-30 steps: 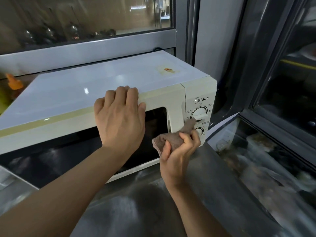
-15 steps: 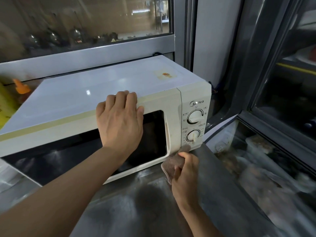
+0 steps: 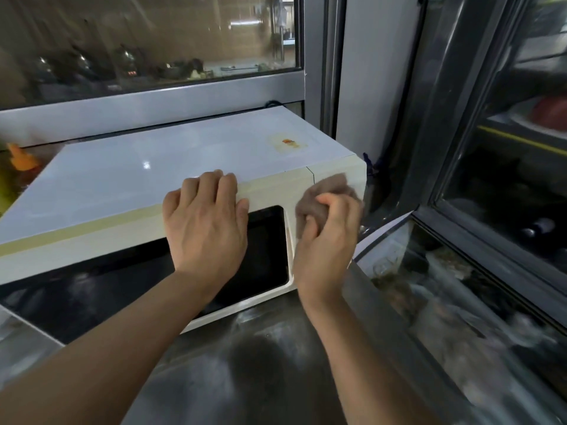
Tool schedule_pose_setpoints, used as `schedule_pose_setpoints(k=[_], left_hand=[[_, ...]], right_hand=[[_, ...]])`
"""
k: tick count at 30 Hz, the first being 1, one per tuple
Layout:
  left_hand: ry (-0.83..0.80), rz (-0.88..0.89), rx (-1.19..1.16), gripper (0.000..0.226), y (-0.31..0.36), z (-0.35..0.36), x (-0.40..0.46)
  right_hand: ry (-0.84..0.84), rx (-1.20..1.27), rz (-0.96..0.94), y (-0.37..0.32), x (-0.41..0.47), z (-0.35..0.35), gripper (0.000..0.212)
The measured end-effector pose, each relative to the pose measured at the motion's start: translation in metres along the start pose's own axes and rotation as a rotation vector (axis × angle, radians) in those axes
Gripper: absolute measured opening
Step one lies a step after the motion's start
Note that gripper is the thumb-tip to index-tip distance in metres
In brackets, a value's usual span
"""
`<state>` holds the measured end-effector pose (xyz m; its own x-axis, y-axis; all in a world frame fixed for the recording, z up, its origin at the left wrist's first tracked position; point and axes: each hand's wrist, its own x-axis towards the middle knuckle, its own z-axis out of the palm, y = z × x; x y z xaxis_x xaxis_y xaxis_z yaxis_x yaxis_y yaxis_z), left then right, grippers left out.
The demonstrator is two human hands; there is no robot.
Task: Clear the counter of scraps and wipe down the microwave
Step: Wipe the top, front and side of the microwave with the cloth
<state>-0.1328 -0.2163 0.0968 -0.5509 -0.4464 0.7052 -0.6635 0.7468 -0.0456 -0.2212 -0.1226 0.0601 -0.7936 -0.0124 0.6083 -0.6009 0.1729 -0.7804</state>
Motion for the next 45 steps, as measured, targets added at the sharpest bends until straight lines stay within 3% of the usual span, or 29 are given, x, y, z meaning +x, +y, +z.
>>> schedule_pose_setpoints(k=[5, 7, 11, 16, 19, 23, 28, 35, 39, 43, 45], left_hand=[[-0.014, -0.005, -0.011, 0.029, 0.0, -0.001, 0.0], [-0.013, 0.001, -0.009, 0.03, 0.0, -0.002, -0.001], [-0.004, -0.003, -0.005, 0.03, 0.0, 0.0, 0.0], [0.001, -0.004, -0.017, 0.029, 0.0, 0.001, -0.001], [0.005, -0.002, -0.02, 0.028, 0.001, 0.001, -0.001], [0.03, 0.003, -0.028, 0.026, 0.0, 0.002, -0.002], [0.041, 0.004, -0.016, 0.028, 0.0, 0.003, -0.001], [0.031, -0.003, -0.033, 0.027, 0.0, 0.003, -0.002], [0.028, 0.006, -0.032, 0.029, -0.001, 0.002, -0.001], [0.04, 0.008, -0.033, 0.03, -0.001, 0.004, -0.001], [0.05, 0.006, -0.033, 0.03, 0.0, 0.004, -0.002]], right_hand=[[-0.117, -0.055, -0.146, 0.019, 0.01, -0.017, 0.029], [-0.117, -0.049, -0.11, 0.032, 0.029, -0.024, 0.023], [-0.208, -0.008, 0.077, 0.048, 0.054, -0.035, 0.02], [-0.212, 0.191, 0.475, 0.078, 0.07, -0.035, 0.023], [-0.199, 0.146, 0.645, 0.101, 0.066, -0.034, 0.028], [-0.224, 0.047, 0.535, 0.108, 0.022, -0.027, 0.019], [-0.102, 0.04, 0.283, 0.073, 0.002, -0.019, 0.023], [-0.173, 0.016, 0.128, 0.069, 0.0, -0.018, 0.017], [-0.146, -0.019, 0.256, 0.084, 0.016, -0.021, 0.019], [-0.125, 0.122, 0.521, 0.098, 0.037, -0.025, 0.02], [-0.122, 0.123, 0.558, 0.1, 0.04, -0.027, 0.015]])
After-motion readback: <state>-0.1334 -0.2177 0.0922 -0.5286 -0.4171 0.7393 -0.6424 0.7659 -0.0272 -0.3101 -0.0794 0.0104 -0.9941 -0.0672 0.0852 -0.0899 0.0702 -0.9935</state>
